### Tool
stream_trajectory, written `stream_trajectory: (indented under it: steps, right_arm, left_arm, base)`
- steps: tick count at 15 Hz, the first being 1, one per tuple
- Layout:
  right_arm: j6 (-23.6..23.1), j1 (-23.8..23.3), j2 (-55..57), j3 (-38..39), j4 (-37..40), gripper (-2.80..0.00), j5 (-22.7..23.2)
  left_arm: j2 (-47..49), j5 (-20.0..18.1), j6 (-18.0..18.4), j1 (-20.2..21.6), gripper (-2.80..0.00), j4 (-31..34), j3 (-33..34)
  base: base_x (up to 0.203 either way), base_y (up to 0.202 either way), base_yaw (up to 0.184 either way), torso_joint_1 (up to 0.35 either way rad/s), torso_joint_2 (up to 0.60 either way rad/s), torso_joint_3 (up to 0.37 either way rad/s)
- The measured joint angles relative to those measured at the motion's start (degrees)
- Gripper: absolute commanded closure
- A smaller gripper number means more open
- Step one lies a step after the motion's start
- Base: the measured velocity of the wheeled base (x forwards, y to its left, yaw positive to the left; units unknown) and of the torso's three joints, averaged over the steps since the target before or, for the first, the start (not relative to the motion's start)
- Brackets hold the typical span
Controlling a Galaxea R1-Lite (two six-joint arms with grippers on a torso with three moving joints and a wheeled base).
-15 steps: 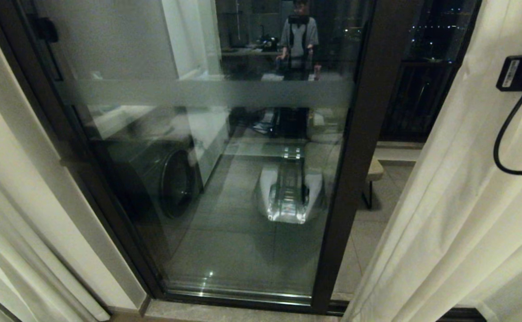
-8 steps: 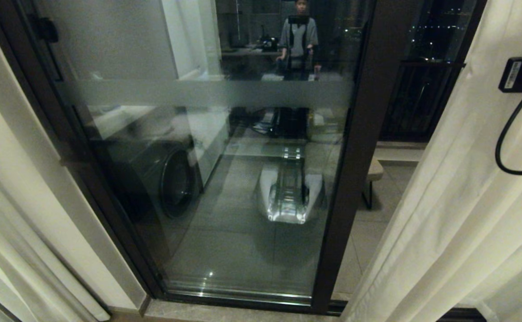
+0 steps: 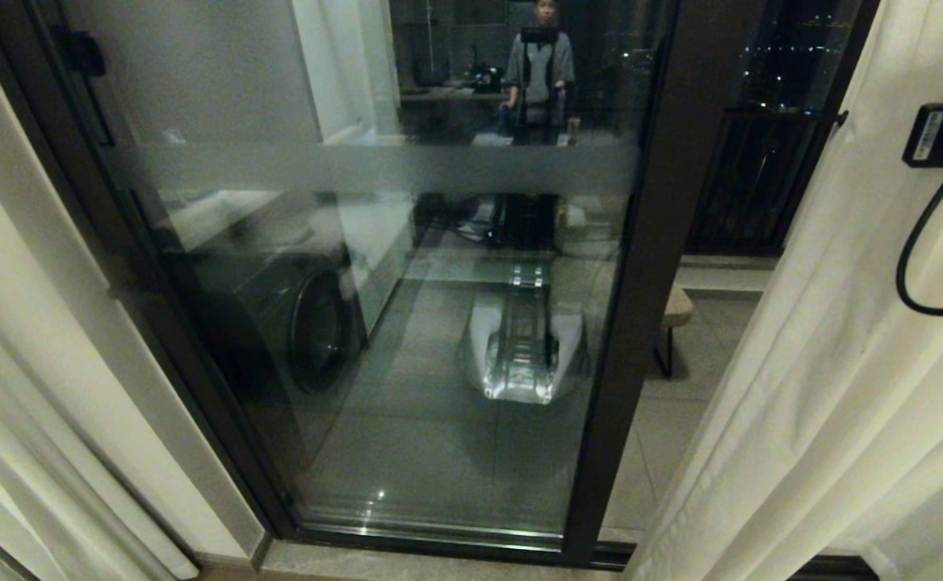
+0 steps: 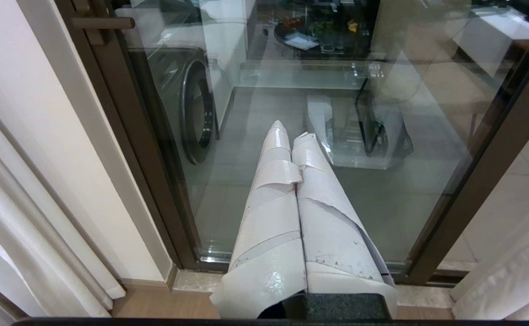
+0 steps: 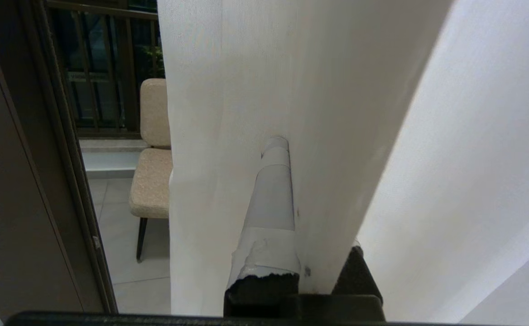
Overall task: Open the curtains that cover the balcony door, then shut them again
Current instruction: Pull the inner curtains open on both sides
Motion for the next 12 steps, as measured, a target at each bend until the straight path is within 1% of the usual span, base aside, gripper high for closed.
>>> stream_trajectory:
  steps: [5,6,8,12]
  right_arm:
    - [0.00,-0.02,-0.02,0.05,-0.03,0.00,0.00]
    - [0.00,-0.02,-0.02,0.11,0.12,0.00,-0.02]
    - [-0.06,0.02,-0.02,0.03,0.00,0.00,0.02]
    - [-0.06,-0.65,-0.15,-0.02,0.04,0.00,0.00]
  left_arm:
    - [0.00,-0.04,0.02,0.00,0.00,0.02,0.00]
    - [0.00,-0.01,0.02,-0.02,0.00,0.00,-0.02]
    - [0.00,-0.01,0.05,0.00,0.00,0.00,-0.02]
    - [0.00,-0.01,0.00,0.00,0.00,0.02,-0.02]
  base:
    - [0.000,0.000,0.000,0.000,0.00,0.000]
    - [0.001,-0.075,-0.001,-0.007,0.00,0.005]
    - [0.000,-0.149,-0.001,0.007,0.00,0.003]
    - [0.000,-0.190,0.003,0.000,0.00,0.005]
